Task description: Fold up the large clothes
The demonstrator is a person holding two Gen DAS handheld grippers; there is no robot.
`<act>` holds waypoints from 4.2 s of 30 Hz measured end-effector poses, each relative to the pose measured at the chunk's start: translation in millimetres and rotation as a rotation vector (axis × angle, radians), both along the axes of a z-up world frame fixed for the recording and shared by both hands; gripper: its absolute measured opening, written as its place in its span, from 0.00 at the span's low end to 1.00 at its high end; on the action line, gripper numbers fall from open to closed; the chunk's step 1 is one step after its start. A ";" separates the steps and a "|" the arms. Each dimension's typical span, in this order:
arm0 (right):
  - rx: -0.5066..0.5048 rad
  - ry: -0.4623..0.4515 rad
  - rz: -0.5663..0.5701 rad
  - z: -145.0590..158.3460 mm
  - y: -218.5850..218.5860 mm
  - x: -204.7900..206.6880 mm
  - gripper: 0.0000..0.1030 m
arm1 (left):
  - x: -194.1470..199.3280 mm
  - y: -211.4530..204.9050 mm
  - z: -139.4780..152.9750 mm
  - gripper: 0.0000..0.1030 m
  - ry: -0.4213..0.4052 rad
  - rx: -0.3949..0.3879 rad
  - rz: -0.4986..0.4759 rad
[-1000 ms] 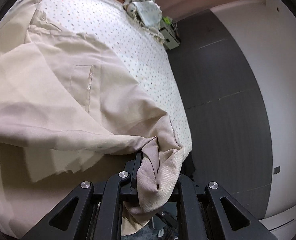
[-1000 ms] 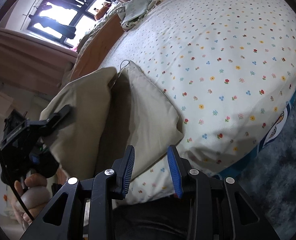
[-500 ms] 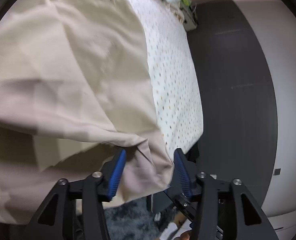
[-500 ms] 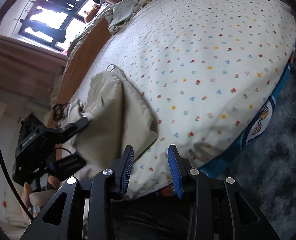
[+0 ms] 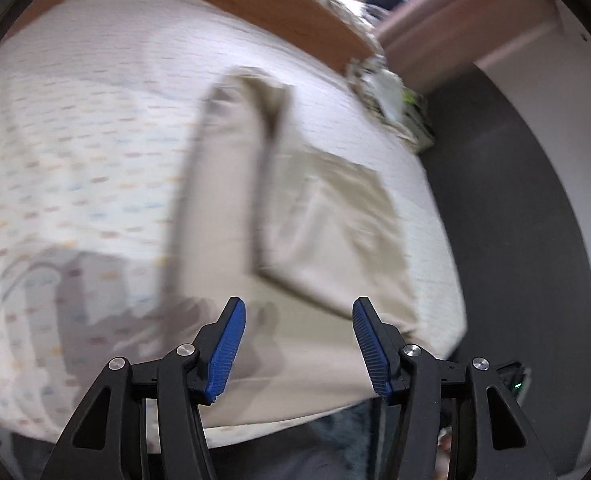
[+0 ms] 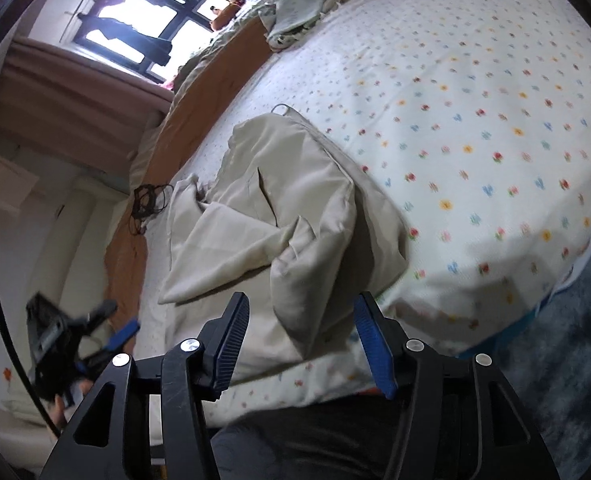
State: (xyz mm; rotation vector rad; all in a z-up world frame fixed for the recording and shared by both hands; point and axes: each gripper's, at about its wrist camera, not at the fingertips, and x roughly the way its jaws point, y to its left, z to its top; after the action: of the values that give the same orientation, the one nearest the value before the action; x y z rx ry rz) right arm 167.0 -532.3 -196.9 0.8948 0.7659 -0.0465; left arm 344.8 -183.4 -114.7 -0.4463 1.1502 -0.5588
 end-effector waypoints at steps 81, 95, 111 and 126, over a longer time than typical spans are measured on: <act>-0.807 0.064 0.185 141.5 71.1 204.7 0.14 | 32.9 95.6 -33.9 0.52 0.041 -0.030 0.207; -0.636 0.255 0.233 52.0 23.1 230.4 0.71 | 74.3 45.4 -50.1 0.52 0.078 0.049 0.142; -0.570 0.332 0.321 -15.1 -19.5 304.2 0.70 | 147.3 -11.6 -72.9 0.52 0.077 0.098 0.091; -0.348 0.231 0.248 0.6 -46.2 320.9 0.46 | 186.7 -42.7 -81.9 0.50 0.061 0.143 0.060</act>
State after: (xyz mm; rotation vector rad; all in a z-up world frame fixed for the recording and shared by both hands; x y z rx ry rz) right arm 488.0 -578.6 -196.3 0.4635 1.0428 -0.0630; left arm 531.5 -226.1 -196.6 -0.3758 1.2220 -0.4102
